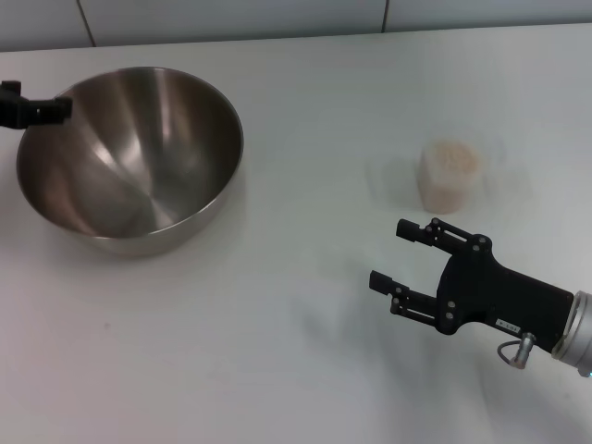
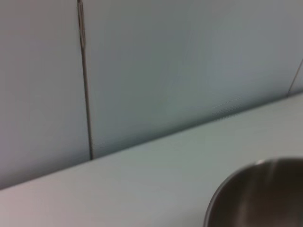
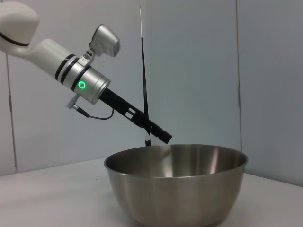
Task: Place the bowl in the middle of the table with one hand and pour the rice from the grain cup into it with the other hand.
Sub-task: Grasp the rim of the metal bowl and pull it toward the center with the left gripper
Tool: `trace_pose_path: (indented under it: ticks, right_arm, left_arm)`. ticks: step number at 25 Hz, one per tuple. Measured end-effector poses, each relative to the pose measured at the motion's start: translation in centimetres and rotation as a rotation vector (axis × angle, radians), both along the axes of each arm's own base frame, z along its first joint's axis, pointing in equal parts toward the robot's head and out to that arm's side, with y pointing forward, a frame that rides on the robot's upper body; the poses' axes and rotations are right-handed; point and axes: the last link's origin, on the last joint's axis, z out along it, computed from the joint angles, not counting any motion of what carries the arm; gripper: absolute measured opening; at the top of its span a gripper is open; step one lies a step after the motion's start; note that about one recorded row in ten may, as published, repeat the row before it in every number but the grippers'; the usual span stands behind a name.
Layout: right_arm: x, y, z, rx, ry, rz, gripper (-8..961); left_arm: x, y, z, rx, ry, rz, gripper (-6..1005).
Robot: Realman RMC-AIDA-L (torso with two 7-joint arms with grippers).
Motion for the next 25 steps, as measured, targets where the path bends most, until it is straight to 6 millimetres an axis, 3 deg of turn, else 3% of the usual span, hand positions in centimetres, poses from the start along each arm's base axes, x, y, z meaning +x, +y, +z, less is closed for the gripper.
trace_pose_path:
  ticks: [25]
  right_arm:
    - [0.17,0.00,0.18,0.019,0.010,-0.019,746]
  left_arm:
    - [-0.14,0.24,-0.81,-0.099,0.123,0.062,830]
